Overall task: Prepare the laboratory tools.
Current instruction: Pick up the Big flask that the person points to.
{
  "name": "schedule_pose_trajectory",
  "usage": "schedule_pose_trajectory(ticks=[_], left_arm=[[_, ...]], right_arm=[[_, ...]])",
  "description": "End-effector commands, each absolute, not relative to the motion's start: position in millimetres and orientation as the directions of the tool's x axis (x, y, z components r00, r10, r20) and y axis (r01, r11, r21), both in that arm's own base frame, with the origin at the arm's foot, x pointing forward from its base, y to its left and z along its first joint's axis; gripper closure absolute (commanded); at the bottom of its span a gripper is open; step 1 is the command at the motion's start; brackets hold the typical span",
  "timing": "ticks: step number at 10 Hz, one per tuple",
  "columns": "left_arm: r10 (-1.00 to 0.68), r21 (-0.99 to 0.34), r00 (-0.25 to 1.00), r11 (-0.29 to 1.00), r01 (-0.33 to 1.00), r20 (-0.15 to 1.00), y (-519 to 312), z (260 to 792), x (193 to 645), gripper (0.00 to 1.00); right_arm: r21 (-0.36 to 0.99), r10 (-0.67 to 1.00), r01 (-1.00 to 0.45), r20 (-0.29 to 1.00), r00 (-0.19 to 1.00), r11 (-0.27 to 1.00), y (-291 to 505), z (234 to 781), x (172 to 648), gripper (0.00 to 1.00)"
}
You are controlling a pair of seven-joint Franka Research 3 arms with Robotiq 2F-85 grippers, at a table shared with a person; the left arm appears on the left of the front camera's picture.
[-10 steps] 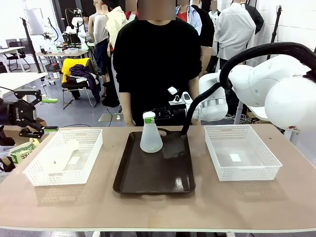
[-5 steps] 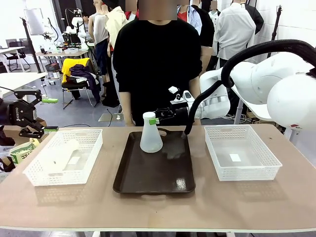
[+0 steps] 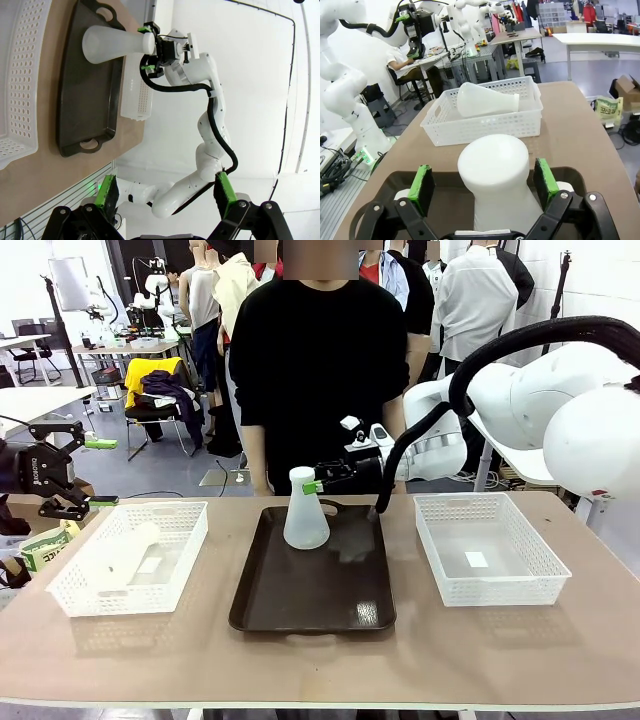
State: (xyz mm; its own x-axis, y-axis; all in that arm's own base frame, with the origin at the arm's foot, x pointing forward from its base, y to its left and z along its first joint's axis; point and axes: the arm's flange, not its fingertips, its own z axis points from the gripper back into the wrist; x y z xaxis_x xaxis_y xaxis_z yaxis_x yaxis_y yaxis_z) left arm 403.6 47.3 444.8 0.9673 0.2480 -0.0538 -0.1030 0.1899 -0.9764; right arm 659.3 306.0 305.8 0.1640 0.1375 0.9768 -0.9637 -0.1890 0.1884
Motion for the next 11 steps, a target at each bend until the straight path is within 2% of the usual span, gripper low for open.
schedule_pose_trajectory(ticks=[1,6,8,10,11], left_arm=[[0.246,-0.978,0.967,0.178,-0.11,-0.064,48.5,447.6,402.3,0.0],[0.246,-0.978,0.967,0.178,-0.11,-0.064,48.5,447.6,402.3,0.0],[0.246,-0.978,0.967,0.178,-0.11,-0.064,48.5,447.6,402.3,0.0],[0.246,-0.978,0.967,0.178,-0.11,-0.064,48.5,447.6,402.3,0.0],[0.246,-0.978,0.967,0.178,-0.11,-0.064,48.5,447.6,402.3,0.0]], right_arm=[[0.173,0.121,-0.966,0.981,0.152,-0.19,305.8,306.8,661.4,0.0],[0.173,0.121,-0.966,0.981,0.152,-0.19,305.8,306.8,661.4,0.0],[0.189,0.178,-0.964,0.972,0.156,-0.188,303.3,316.2,658.7,0.0],[0.176,0.236,-0.976,0.961,0.142,-0.129,285.5,336.3,652.6,0.0],[0.15,0.263,-0.987,0.956,0.13,-0.059,263.9,351.5,645.6,0.0]])
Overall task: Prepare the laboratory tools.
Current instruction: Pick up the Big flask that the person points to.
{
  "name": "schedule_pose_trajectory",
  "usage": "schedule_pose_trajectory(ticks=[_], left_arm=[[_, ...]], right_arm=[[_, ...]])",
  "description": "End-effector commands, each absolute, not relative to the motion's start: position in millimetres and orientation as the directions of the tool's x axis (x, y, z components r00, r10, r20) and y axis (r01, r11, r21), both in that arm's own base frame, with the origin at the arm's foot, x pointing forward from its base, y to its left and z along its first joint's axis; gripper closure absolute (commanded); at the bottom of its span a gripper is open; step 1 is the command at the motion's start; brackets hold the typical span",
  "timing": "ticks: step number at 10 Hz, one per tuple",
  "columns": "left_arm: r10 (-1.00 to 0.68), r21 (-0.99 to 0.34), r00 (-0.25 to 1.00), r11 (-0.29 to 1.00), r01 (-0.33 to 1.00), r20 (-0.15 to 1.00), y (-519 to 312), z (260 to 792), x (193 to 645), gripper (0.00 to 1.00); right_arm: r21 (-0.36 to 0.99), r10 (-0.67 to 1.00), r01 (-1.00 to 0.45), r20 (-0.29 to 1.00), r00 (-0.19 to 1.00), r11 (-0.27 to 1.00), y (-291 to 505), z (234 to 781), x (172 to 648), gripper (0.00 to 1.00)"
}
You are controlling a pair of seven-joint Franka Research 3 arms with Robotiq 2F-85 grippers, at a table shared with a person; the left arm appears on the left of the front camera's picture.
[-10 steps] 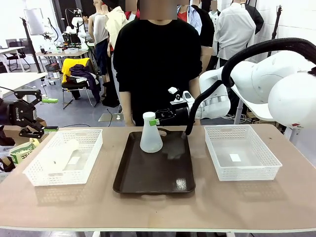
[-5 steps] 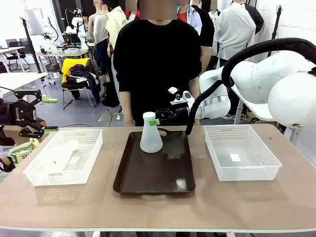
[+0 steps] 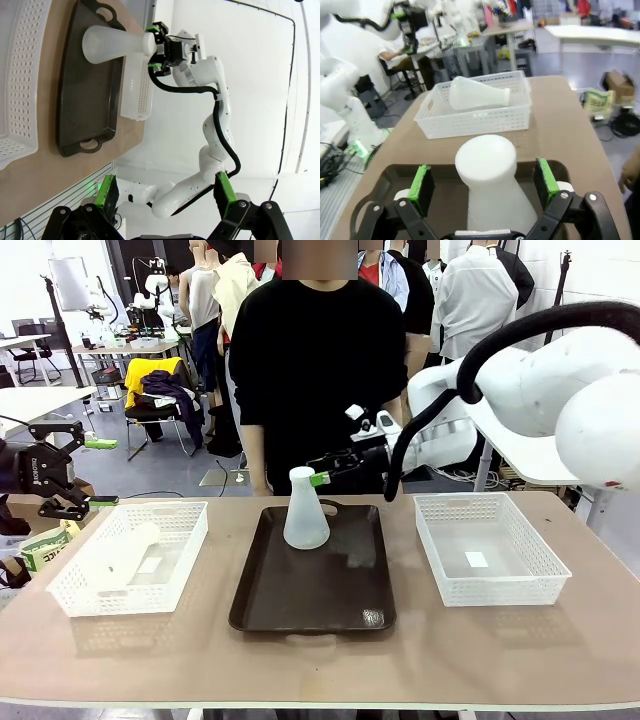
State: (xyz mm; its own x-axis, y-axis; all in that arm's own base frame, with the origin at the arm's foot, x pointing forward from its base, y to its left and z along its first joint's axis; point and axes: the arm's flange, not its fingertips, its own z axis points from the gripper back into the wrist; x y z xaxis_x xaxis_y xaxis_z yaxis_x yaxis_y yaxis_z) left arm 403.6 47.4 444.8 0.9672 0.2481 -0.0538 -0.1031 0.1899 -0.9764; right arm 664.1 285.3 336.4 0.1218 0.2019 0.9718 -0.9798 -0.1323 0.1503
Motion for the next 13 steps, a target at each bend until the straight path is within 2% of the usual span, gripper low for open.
schedule_pose_trajectory(ticks=[1,4,8,10,13], left_arm=[[0.246,-0.978,0.967,0.178,-0.11,-0.064,48.5,447.6,402.3,0.0],[0.246,-0.978,0.967,0.178,-0.11,-0.064,48.5,447.6,402.3,0.0],[0.246,-0.978,0.967,0.178,-0.11,-0.064,48.5,447.6,402.3,0.0],[0.246,-0.978,0.967,0.178,-0.11,-0.064,48.5,447.6,402.3,0.0],[0.246,-0.978,0.967,0.178,-0.11,-0.064,48.5,447.6,402.3,0.0]], right_arm=[[0.106,0.272,-0.994,0.956,0.108,0.023,239.8,367.9,634.6,0.0],[0.035,0.399,-0.954,0.903,0.158,0.297,172.9,413.0,584.1,0.0],[-0.143,0.397,-0.805,0.91,0.123,0.576,114.0,450.1,519.3,0.0],[-0.157,0.352,-0.762,0.931,0.099,0.629,96.3,448.2,500.5,0.0],[-0.142,0.312,-0.757,0.946,0.084,0.637,89.5,437.7,496.9,0.0]])
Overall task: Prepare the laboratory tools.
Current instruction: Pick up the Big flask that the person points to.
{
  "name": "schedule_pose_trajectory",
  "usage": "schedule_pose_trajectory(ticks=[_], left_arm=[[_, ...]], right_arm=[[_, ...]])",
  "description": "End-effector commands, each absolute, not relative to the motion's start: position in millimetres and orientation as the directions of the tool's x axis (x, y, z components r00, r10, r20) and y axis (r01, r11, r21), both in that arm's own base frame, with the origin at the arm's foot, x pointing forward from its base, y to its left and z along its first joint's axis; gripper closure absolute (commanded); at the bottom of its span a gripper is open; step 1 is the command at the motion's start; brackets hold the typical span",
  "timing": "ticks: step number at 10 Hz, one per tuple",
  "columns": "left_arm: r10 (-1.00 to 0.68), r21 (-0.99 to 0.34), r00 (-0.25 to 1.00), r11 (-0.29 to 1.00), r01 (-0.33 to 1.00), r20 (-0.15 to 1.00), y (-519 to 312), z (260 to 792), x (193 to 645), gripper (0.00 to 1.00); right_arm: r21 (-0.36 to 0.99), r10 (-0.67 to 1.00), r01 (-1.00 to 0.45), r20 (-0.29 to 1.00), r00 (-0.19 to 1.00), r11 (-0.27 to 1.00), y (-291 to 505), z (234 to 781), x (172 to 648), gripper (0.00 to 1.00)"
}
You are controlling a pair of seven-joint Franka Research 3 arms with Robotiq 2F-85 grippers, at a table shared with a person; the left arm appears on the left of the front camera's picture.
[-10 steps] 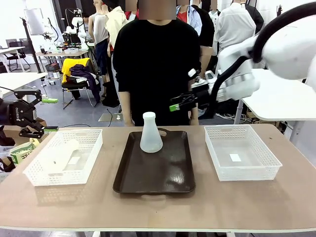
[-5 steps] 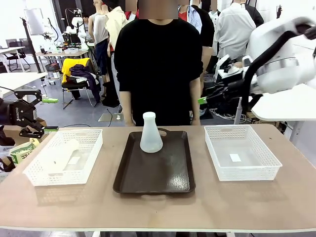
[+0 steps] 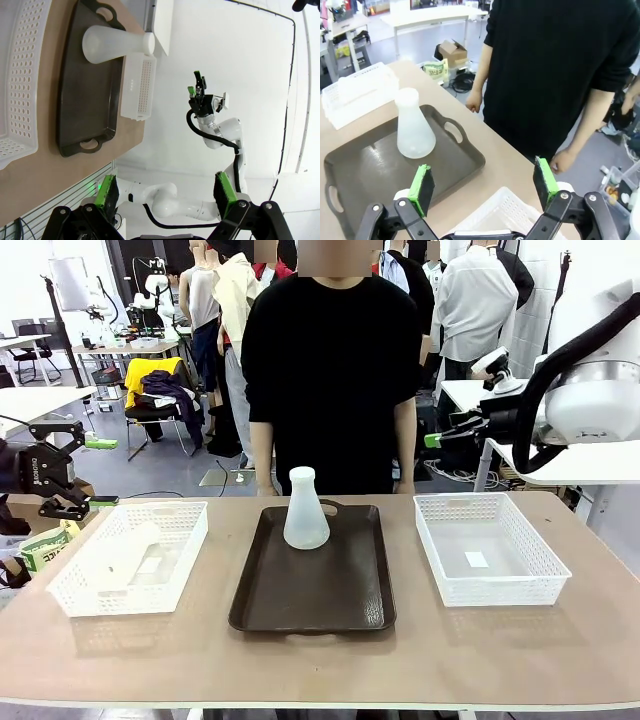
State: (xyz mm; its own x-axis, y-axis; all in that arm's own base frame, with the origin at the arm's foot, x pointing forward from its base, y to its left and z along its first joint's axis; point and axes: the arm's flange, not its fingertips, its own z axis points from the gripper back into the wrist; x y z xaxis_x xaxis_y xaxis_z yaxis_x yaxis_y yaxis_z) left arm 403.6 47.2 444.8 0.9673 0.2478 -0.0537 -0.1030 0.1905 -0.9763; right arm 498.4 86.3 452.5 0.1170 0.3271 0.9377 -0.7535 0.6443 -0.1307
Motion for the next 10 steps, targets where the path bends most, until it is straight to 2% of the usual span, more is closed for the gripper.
schedule_pose_trajectory(ticks=[1,2,10], left_arm=[[0.246,-0.978,0.967,0.178,-0.11,-0.064,48.5,447.6,402.3,0.0],[0.246,-0.978,0.967,0.178,-0.11,-0.064,48.5,447.6,402.3,0.0],[0.246,-0.978,0.967,0.178,-0.11,-0.064,48.5,447.6,402.3,0.0]], right_arm=[[-0.142,0.295,-0.765,0.953,0.065,0.628,91.2,434.5,499.1,0.0],[-0.131,0.327,-0.754,0.938,0.117,0.644,86.3,452.5,498.4,0.0],[-0.131,0.327,-0.754,0.938,0.117,0.644,86.3,452.5,498.4,0.0]])
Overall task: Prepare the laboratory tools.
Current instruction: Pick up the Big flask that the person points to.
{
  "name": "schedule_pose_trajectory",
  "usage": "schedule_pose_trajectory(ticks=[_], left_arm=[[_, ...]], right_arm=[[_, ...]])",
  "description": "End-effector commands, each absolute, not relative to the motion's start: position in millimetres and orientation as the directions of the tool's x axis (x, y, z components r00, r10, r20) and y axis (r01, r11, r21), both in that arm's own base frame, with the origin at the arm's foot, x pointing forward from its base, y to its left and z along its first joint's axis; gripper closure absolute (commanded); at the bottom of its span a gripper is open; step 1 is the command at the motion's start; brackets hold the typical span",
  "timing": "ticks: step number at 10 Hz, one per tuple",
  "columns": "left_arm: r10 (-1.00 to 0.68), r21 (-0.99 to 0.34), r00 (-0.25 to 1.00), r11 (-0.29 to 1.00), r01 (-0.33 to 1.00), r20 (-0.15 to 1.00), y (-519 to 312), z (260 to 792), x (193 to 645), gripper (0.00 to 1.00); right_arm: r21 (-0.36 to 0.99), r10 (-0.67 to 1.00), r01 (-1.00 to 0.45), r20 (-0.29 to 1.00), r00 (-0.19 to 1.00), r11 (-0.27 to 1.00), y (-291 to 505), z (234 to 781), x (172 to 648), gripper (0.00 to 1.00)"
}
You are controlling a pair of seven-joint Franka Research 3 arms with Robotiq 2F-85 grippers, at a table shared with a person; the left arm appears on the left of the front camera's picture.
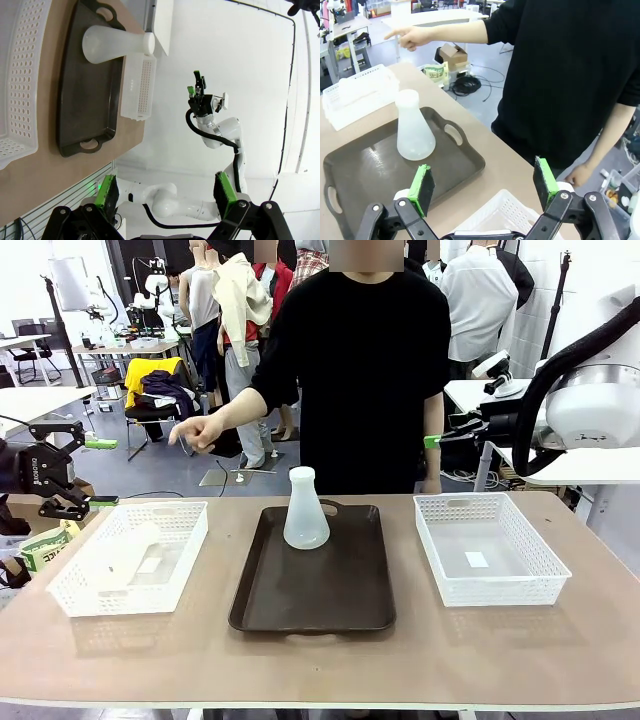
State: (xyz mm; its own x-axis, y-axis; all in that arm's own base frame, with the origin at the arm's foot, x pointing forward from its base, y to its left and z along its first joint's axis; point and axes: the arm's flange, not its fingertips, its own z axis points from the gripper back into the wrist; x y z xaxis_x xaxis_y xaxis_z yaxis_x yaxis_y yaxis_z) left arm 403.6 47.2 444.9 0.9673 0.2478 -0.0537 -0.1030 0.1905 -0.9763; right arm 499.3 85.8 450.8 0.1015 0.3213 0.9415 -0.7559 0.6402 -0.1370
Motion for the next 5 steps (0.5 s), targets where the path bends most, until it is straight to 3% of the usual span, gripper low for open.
schedule_pose_trajectory(ticks=[1,5], left_arm=[[0.246,-0.978,0.967,0.178,-0.11,-0.064,48.5,447.6,402.3,0.0],[0.246,-0.978,0.967,0.178,-0.11,-0.064,48.5,447.6,402.3,0.0]], right_arm=[[-0.131,0.327,-0.754,0.938,0.117,0.644,86.3,452.5,498.4,0.0],[-0.131,0.327,-0.754,0.938,0.117,0.644,86.3,452.5,498.4,0.0]])
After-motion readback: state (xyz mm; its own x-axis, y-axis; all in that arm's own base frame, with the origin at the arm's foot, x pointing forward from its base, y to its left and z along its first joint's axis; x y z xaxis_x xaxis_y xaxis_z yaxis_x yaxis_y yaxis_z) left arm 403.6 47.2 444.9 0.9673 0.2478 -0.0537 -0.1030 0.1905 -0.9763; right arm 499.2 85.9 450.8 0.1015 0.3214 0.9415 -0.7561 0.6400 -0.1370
